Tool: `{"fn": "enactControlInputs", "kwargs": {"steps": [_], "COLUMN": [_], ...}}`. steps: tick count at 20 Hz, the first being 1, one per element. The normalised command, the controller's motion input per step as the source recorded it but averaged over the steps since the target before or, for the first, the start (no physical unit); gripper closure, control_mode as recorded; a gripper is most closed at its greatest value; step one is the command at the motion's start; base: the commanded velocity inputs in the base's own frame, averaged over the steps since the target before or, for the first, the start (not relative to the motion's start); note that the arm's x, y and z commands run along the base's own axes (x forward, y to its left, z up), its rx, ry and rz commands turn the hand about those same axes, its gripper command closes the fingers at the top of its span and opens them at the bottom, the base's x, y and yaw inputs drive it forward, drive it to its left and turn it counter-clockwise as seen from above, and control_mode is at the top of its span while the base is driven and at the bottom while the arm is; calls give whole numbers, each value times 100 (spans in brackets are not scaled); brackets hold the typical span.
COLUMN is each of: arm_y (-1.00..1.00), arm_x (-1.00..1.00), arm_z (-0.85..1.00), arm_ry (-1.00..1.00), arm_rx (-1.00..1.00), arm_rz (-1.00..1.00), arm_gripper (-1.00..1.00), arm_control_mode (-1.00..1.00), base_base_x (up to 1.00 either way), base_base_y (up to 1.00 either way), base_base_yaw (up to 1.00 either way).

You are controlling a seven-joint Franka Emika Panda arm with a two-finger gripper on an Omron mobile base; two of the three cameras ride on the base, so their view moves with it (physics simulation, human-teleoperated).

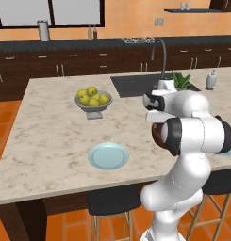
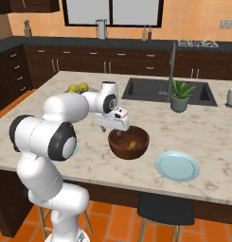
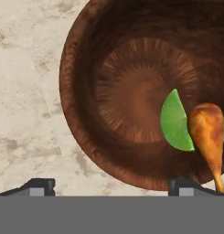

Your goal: Pick the chicken drumstick and lemon wedge from their plates and place them in the bowl. Then put the bowl in the fridge.

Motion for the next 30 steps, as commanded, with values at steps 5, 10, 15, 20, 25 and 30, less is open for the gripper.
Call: {"fn": "enactControlInputs", "kwargs": {"steps": [5,10,15,20,25,30], "arm_y": [22,-1,0,0,-8,-2], "arm_x": [0,19,39,29,3,8], "arm_z": [0,-3,-17,-39,-51,-24], "arm_ry": [0,0,0,1,0,0], "arm_rx": [1,2,2,0,0,0], "arm_rz": [7,15,13,7,0,0], "arm_gripper": [-100,-100,-100,-100,-100,-100], "arm_control_mode": [-100,-100,-100,-100,-100,-100], "base_base_x": [0,0,0,0,0,0], "base_base_y": [0,0,0,0,0,0], "base_base_yaw": [0,0,0,0,0,0]}}
